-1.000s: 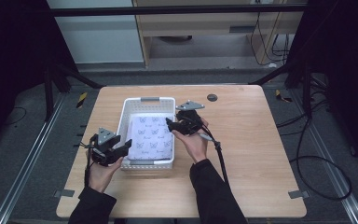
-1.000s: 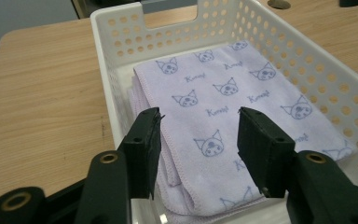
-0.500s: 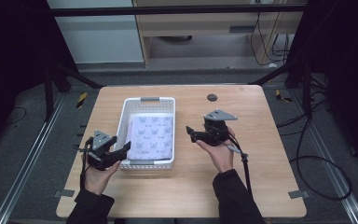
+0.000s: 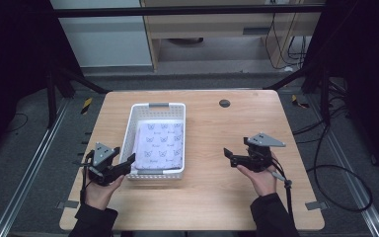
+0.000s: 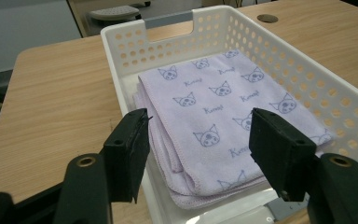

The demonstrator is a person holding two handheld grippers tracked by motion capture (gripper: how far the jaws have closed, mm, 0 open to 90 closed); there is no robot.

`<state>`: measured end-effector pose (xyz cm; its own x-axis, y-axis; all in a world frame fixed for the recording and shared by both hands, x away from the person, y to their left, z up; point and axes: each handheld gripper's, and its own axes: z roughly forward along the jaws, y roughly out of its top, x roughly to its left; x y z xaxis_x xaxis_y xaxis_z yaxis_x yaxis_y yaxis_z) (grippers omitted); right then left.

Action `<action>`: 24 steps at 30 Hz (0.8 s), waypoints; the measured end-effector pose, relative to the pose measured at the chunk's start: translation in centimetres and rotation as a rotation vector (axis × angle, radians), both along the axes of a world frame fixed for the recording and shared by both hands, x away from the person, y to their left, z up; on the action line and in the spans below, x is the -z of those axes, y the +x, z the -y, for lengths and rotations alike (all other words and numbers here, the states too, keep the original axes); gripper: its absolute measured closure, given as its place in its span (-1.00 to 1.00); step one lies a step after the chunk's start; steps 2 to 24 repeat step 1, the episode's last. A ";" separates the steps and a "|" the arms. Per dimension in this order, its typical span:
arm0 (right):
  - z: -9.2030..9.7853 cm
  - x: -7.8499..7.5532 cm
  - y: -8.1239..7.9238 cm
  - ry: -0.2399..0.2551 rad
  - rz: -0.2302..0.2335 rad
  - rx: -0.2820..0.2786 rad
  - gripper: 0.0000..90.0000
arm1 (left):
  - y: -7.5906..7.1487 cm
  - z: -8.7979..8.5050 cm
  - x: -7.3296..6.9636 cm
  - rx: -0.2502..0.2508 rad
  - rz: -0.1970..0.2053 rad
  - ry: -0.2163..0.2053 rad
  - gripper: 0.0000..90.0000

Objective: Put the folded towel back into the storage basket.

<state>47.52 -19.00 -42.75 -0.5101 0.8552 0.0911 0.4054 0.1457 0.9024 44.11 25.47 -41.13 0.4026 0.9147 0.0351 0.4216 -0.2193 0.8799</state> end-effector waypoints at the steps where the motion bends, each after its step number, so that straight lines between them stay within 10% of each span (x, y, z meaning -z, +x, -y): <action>1: 0.5 0.2 -0.3 -0.002 0.002 0.002 -0.69 | -0.1 0.0 0.0 0.001 -0.001 0.000 -0.17; 24: 0.5 0.2 -0.3 -0.002 0.002 0.002 -0.69 | -0.1 0.0 0.0 0.001 -0.001 0.000 -0.17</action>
